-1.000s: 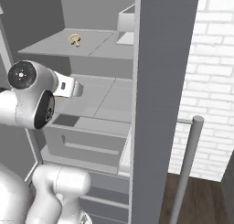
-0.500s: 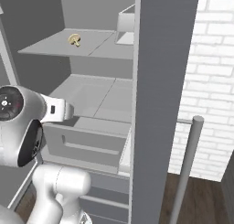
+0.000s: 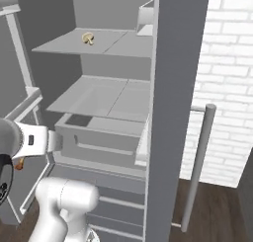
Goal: Place one mushroom and one chicken drumstick in each tupperware on the nearby counter, to pack two identical lunches.
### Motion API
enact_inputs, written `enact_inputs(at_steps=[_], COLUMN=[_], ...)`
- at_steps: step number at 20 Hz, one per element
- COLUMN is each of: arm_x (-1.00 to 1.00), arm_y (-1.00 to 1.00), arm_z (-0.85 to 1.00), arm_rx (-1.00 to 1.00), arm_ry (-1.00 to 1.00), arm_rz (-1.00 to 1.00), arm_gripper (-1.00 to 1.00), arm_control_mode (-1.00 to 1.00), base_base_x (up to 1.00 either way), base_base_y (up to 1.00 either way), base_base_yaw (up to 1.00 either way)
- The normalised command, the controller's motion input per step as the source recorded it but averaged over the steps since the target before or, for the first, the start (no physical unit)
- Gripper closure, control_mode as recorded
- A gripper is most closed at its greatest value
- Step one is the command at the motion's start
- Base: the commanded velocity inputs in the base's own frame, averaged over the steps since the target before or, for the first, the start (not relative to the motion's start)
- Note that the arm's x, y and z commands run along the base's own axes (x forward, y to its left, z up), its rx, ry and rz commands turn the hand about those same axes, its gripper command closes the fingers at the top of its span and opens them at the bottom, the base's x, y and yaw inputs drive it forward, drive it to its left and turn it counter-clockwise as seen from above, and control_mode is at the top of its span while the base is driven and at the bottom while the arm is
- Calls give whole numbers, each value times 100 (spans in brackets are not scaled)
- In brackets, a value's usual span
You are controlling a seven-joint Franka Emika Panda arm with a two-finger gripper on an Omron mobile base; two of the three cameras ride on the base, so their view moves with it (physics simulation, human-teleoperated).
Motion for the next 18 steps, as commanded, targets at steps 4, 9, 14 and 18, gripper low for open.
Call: enact_inputs(at_steps=[4,9,14,18], arm_x=[0,0,0,0], arm_y=[0,0,0,0], arm_z=[0,0,0,0], arm_rx=[0,0,0,0], arm_ry=[0,0,0,0], arm_rz=[0,0,0,0], arm_gripper=[100,100,100,100], arm_control_mode=[100,100,100,100], base_base_x=[-100,-72,-8,13], base_base_y=[25,61,88,82], base_base_yaw=[3,38,69,67])
